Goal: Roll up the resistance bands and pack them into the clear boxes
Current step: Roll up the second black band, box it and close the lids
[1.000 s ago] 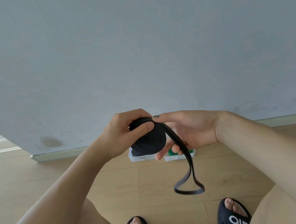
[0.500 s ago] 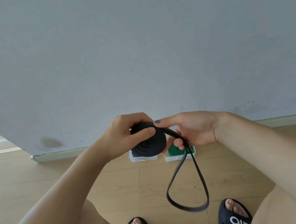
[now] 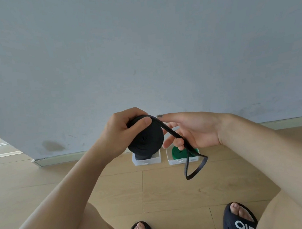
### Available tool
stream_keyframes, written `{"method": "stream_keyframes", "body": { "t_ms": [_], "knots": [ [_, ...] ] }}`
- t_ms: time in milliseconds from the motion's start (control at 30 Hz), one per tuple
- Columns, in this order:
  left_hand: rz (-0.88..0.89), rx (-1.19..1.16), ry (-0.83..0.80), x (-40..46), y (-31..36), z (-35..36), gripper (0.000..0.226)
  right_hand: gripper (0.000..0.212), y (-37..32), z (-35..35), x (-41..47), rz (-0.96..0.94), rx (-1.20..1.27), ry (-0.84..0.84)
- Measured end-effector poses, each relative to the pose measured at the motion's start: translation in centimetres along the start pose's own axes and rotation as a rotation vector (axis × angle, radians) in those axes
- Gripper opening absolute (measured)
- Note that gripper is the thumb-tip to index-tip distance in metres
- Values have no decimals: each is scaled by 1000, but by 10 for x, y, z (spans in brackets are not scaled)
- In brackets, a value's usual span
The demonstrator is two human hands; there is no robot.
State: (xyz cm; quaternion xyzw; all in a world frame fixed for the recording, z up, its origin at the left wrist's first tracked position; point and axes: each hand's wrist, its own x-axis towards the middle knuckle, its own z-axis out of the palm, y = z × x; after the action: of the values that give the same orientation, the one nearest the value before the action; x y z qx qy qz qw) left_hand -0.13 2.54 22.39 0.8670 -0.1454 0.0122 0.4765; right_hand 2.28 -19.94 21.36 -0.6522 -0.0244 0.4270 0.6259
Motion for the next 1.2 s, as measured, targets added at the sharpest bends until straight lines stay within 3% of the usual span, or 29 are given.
{"method": "stream_keyframes", "body": {
  "t_ms": [267, 433, 600, 733, 1000, 1100, 1200],
  "knots": [
    [-4, -45, 78, 4, -3, 3, 12, 75, -2, 6, 1, 1, 61, -227],
    [-30, -72, 37, 3, -2, -2, 8, 68, 3, 11, 5, -94, 70, -119],
    [15, 256, -178, -2, -4, 0, 10, 60, 6, 20, -1, -44, -142, -54],
    [-12, 122, -180, -1, -5, -4, 9, 68, 4, 19, 0, -46, -237, -20],
    [34, -60, -50, 0, -2, 3, 9, 77, -1, 9, 2, -64, -84, -273],
    [28, -10, -117, 0, -2, 0, 9, 71, 2, 5, 6, -72, -108, -192],
    [56, 191, -230, -3, -2, 2, 6, 71, 7, 6, 9, -35, -238, -77]
  ]
}}
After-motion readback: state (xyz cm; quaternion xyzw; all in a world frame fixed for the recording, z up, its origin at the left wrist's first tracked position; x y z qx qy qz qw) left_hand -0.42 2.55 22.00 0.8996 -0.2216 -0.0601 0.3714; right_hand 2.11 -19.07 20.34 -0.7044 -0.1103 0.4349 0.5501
